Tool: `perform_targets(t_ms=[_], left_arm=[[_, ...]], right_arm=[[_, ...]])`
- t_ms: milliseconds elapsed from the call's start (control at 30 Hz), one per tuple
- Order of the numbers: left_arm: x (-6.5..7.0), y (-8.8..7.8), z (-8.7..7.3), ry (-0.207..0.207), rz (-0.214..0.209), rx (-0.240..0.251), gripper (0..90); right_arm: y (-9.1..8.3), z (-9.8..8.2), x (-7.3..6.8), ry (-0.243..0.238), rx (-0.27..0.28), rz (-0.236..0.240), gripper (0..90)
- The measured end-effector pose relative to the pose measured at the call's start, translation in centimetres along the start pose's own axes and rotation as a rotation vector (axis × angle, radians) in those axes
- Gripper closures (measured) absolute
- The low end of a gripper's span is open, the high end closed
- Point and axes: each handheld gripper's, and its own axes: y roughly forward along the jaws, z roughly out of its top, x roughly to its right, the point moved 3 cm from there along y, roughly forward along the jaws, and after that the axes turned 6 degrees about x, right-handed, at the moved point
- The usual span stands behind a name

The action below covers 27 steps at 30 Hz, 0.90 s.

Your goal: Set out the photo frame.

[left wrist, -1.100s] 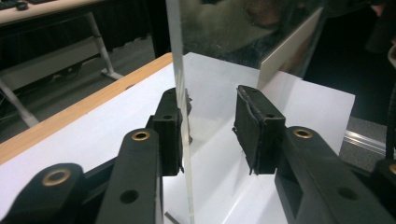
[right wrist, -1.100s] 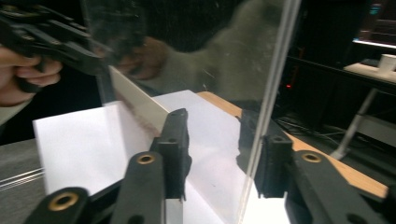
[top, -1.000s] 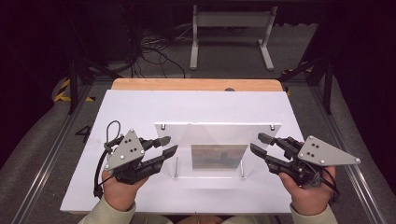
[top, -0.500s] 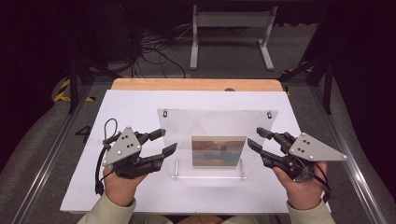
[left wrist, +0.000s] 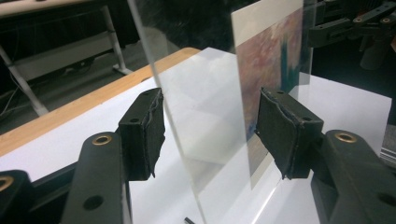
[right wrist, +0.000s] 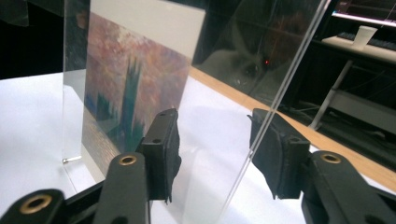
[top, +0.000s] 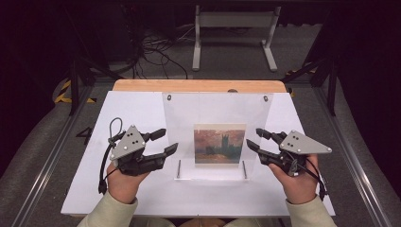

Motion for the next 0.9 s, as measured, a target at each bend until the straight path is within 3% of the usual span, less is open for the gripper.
perform_targets(t_ms=[267,433,700,900], left_arm=[[-0.5,0.1,-0.3,-0.022,0.009,-0.002,40.6],[-0.9,-0.1,-0.5,-0.025,0.012,-0.008,35.3],[-1.9,-1.7,-1.1,-0.039,0.029,-0.023,27.3],[-2.6,-2.5,-2.1,-0.041,0.049,-0.032,22.2]], right_arm=[[0.1,-0.2,0.0,0.002,-0.002,-0.001,47.2],[-0.5,0.2,0.1,0.024,0.012,0.006,40.3],[-1.3,1.0,0.2,0.054,0.017,0.058,31.0],[-2.1,0.9,0.9,0.064,0.004,0.057,27.2]])
